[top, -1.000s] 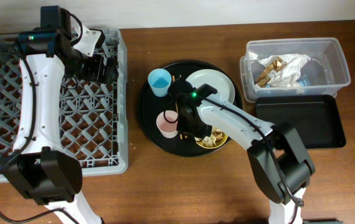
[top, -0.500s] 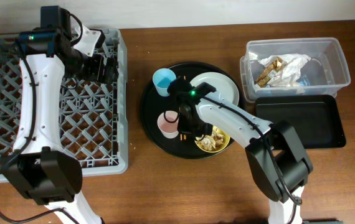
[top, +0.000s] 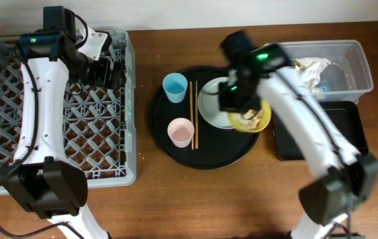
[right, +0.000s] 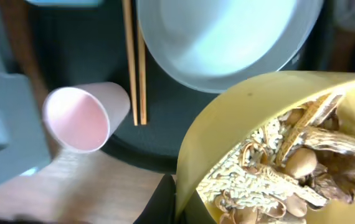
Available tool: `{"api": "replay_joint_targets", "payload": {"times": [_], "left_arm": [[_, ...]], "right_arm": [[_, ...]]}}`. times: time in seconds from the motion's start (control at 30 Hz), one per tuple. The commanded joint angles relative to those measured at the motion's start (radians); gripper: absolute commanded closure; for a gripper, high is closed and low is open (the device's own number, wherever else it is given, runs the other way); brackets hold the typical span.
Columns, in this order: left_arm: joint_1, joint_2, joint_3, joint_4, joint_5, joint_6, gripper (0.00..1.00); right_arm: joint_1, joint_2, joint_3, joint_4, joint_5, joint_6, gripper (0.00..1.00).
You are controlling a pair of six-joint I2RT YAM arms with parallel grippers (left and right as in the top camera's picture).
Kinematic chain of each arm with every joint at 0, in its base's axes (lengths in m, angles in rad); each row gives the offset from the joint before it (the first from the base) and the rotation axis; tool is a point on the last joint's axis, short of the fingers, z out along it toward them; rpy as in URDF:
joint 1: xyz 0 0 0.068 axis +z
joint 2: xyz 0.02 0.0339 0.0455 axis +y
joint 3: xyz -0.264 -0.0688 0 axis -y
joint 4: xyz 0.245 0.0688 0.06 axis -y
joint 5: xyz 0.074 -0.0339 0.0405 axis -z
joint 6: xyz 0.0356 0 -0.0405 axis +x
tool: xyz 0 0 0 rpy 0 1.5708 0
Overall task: Sort waste into correct bins and load items into the dishwasher rack
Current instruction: 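Tip the yellow bowl over the black tray to dump food waste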
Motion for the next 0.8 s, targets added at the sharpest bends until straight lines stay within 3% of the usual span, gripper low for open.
{"api": "replay_joint_targets", "payload": {"times": [0.0, 0.3, 0.67, 0.77], "left_arm": [[0.006, 0.009, 0.017, -0.001, -0.003, 0.012, 0.01], [0.006, 0.009, 0.017, -0.001, -0.003, 0.012, 0.01], [0.006, 0.009, 0.017, -0.001, -0.003, 0.012, 0.01], [0.006, 0.009, 0.017, -0.001, -0.003, 0.012, 0.01]], "right_arm": [[-0.135, -0.079, 0.019, -0.015, -0.132, -0.164, 0.96], [-0.415, -0.093, -0.044, -0.015, -0.391, -0.482, 0.96], [-0.793, -0.092, -0.380, 0.087, -0.847, -0.836, 0.96], [-0.876, -0.088, -0.507, 0.188, -0.952, -0.839, 0.96]]}}
